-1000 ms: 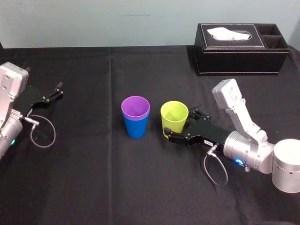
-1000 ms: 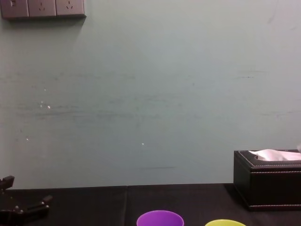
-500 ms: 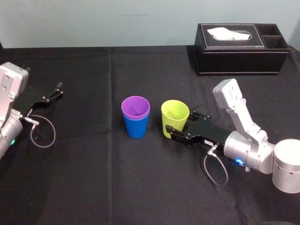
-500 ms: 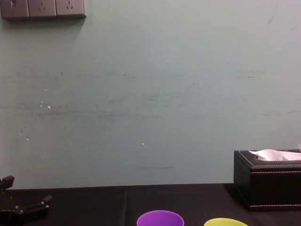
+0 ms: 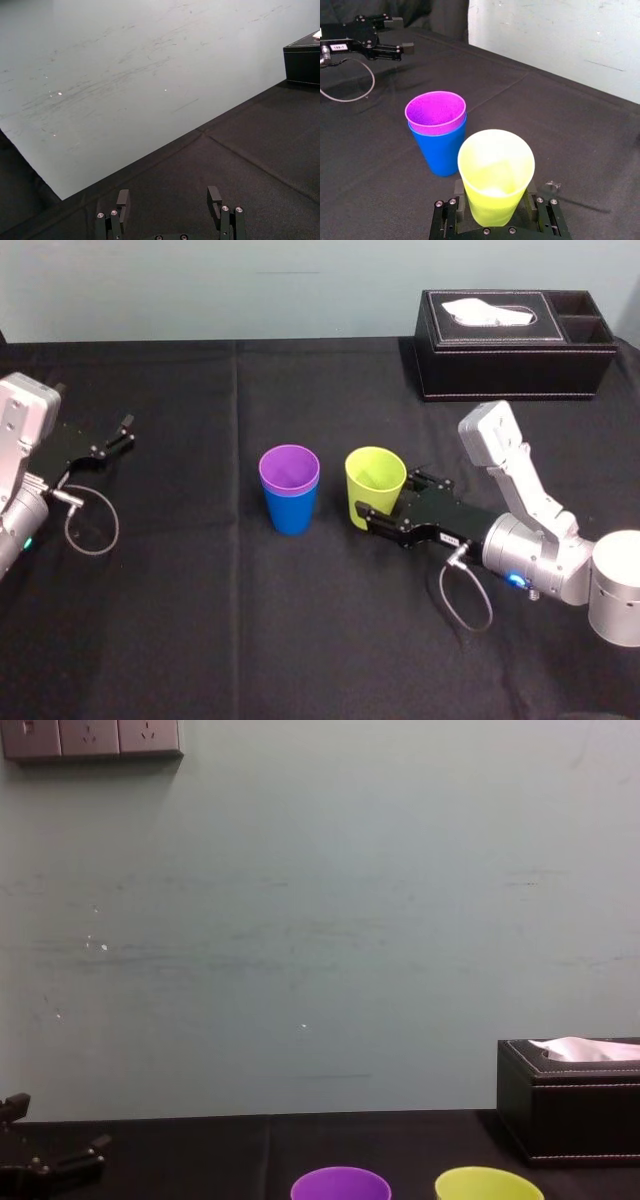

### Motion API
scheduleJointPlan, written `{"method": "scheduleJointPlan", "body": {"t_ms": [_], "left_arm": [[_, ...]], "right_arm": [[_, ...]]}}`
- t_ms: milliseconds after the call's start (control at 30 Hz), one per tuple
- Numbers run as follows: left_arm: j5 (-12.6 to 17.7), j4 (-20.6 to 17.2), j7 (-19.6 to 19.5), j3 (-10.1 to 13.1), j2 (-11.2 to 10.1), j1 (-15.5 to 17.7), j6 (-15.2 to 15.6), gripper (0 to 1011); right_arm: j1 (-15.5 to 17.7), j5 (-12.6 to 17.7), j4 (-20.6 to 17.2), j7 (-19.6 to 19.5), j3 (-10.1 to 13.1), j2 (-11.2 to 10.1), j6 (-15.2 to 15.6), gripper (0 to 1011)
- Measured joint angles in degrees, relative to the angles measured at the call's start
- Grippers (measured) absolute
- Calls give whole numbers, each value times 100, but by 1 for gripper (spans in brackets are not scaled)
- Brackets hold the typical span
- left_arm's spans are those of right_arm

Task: Stack the three plastic cups sequentially using one hand.

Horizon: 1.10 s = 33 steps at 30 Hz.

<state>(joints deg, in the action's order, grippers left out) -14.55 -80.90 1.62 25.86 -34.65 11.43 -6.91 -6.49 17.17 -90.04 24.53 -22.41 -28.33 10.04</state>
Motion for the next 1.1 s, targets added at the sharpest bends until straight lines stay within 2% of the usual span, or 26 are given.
{"method": "scheduleJointPlan", "body": {"t_ms": [300,767,1100], "left_arm": [[0,0,0,0,0,0,0,1010],[0,0,0,0,0,0,0,1010],[0,0,0,0,0,0,0,1010]], "right_arm": [[-117,177,-241,86,90,-113,355,705],[-692,536,-568,350,8,-367,1125,705],[-1154,676,-708,486,-169,-382,1284,705]]}}
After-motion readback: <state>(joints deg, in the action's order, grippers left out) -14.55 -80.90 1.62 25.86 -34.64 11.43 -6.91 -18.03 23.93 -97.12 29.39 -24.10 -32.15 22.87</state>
